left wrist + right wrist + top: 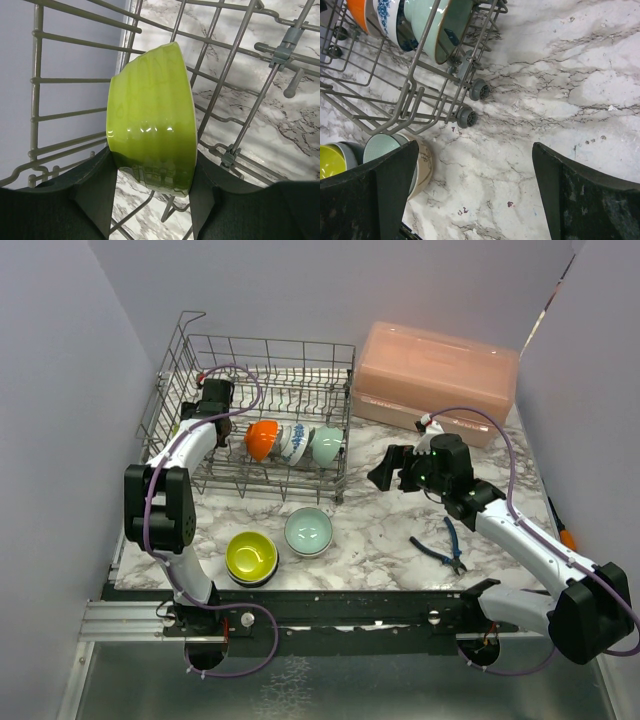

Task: Load the bowls into the dish rack
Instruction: Turn the bowl upside down on the dish rack.

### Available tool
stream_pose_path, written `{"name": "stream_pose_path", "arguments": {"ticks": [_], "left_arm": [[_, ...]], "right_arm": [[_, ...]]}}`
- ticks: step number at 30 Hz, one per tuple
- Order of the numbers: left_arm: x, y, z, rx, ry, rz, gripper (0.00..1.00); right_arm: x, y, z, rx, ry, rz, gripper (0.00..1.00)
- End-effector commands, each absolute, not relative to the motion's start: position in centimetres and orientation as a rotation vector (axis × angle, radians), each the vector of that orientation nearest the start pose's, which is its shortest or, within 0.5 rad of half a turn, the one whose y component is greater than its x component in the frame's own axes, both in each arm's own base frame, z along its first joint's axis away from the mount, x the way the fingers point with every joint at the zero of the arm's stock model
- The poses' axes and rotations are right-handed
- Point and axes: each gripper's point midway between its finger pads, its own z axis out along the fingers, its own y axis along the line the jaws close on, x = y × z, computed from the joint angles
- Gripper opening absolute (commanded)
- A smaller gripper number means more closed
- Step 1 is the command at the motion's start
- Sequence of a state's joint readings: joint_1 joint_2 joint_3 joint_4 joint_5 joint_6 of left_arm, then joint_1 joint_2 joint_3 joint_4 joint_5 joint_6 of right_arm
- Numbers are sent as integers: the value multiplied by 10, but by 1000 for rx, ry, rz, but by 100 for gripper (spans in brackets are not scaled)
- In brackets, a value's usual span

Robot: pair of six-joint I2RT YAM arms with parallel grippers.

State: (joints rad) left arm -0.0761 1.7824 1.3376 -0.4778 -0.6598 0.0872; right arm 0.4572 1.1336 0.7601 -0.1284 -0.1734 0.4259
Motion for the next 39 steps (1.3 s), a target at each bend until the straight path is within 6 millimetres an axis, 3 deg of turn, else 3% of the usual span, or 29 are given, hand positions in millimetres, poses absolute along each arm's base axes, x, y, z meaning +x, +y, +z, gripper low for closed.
{"name": "stream_pose_path", "arguments": {"ticks": [1,8,15,29,39], "left_arm": [[427,85,139,-93,2380,855,43],[429,80,145,-93,2374,811,76],[432,69,161,-95,2346,711,97],[439,28,218,-55,2185,384,99],[436,-52,267,146,1945,-130,99]], "right_arm": [[292,202,164,-159,2152,729,100],[292,202,169,-161,2145,733,100],[290,202,171,-164,2143,736,100],[284,214,166,-218,2152,822,100],[267,229,157,-333,2168,942,100]]}}
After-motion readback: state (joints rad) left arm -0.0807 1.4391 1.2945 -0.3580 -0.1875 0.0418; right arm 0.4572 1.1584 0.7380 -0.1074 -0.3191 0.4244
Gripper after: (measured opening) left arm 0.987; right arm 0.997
